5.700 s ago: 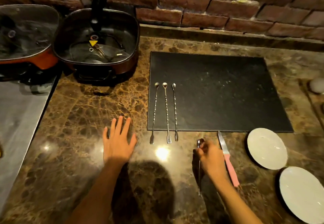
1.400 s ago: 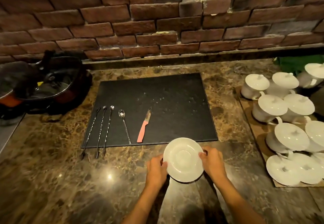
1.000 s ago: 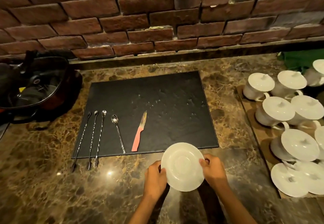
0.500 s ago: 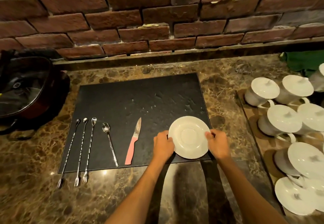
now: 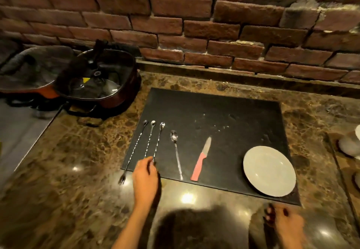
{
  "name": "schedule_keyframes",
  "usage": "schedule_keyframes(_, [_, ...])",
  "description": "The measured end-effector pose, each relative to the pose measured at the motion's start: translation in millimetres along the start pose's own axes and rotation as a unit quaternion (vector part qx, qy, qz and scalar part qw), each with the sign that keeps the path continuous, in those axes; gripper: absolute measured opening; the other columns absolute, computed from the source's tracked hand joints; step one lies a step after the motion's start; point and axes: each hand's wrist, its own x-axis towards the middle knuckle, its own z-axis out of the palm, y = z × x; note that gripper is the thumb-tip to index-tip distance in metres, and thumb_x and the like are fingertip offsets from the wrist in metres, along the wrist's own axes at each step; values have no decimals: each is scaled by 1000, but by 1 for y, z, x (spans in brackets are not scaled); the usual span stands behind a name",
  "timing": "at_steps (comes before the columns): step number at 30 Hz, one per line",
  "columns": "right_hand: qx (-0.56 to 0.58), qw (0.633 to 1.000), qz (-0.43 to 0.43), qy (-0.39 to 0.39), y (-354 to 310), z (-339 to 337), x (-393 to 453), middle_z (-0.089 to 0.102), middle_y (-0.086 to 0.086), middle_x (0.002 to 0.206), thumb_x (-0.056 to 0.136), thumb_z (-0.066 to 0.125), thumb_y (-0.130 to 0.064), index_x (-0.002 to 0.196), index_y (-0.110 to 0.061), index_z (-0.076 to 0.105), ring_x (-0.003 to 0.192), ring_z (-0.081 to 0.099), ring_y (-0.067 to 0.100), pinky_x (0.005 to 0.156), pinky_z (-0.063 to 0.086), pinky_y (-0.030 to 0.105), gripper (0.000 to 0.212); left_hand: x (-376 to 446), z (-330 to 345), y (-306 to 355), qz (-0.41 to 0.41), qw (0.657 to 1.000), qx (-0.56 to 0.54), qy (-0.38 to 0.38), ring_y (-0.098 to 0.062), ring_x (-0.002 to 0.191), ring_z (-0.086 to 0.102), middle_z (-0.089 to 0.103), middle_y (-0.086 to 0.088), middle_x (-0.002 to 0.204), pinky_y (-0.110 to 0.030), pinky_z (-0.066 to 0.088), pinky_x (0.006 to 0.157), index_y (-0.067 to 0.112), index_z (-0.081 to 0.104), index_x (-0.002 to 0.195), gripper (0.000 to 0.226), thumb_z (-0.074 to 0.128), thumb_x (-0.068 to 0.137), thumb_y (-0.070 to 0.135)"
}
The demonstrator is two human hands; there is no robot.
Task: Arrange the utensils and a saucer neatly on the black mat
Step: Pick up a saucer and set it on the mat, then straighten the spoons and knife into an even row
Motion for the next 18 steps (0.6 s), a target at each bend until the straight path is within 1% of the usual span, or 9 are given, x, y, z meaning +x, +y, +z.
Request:
schedule_keyframes(2, [-13, 999, -28, -38, -7, 27, -42, 57, 14, 59, 94, 52, -1, 87, 10, 61, 42, 49, 24, 26, 37, 12, 16, 27, -40, -39, -1, 996, 68, 59, -43, 118, 58, 64, -27, 122, -45, 39, 104, -6, 66, 121, 30, 59, 92, -6])
schedule_keyframes(4, [-10, 993, -51, -110, -20, 68, -81, 55, 17, 60, 95, 49, 3, 86, 9, 57, 32, 49, 21, 28, 36, 13, 14, 57, -73, -74, -6, 991, 109, 77, -48, 130, 48, 55, -31, 136, -52, 33, 112, -8, 60, 131, 39, 60, 92, -3])
schedule_keyframes(6, [-10, 984, -77, -162, -34, 110, -115, 54, 17, 60, 94, 47, 7, 86, 11, 56, 29, 47, 8, 31, 37, 14, 13, 86, -96, -101, -4, 987, 149, 62, -46, 141, 38, 45, -29, 150, -55, 27, 118, -3, 54, 140, 47, 61, 94, 3])
schedule_keyframes(8, [-20, 975, -115, -187, -48, 152, -140, 51, 12, 53, 91, 47, 12, 81, 11, 56, 30, 44, 3, 32, 36, 12, 14, 112, -108, -119, 34, 980, 195, 30, -42, 149, 30, 38, -24, 158, -55, 24, 121, 6, 51, 147, 52, 61, 96, 12])
schedule_keyframes(10, [-70, 964, -161, -197, -64, 200, -157, 52, 7, 52, 87, 50, 15, 73, 2, 59, 36, 45, 2, 38, 38, 12, 21, 139, -114, -131, 86, 964, 253, -8, -39, 153, 26, 35, -18, 163, -55, 23, 121, 16, 47, 151, 53, 53, 100, 28])
schedule_keyframes(11, [-96, 956, -185, -206, -72, 224, -163, 54, 7, 55, 86, 51, 13, 71, -4, 60, 42, 50, 3, 45, 43, 15, 25, 151, -114, -135, 106, 952, 284, -30, -38, 154, 25, 33, -16, 164, -55, 23, 122, 21, 44, 153, 55, 45, 100, 37])
schedule_keyframes(13, [-136, 944, -196, -229, -82, 268, -170, 61, 15, 65, 87, 52, 8, 71, -12, 61, 58, 60, 20, 62, 54, 35, 27, 167, -110, -139, 136, 933, 327, -72, -36, 155, 21, 30, -11, 166, -54, 21, 123, 27, 37, 157, 62, 29, 99, 48])
schedule_keyframes(15, [-175, 939, -198, -222, -87, 310, -171, 67, 22, 74, 86, 53, 0, 72, -17, 60, 71, 66, 36, 73, 54, 49, 23, 177, -103, -143, 158, 920, 345, -95, -37, 155, 23, 31, -10, 166, -57, 22, 122, 30, 34, 158, 65, 21, 98, 52])
schedule_keyframes(18, [-235, 931, -212, -182, -90, 356, -169, 72, 16, 84, 85, 57, -11, 76, -18, 62, 85, 67, 36, 78, 56, 43, 13, 184, -95, -149, 174, 915, 351, -94, -36, 154, 26, 32, -8, 166, -59, 24, 122, 30, 35, 157, 64, 21, 99, 52])
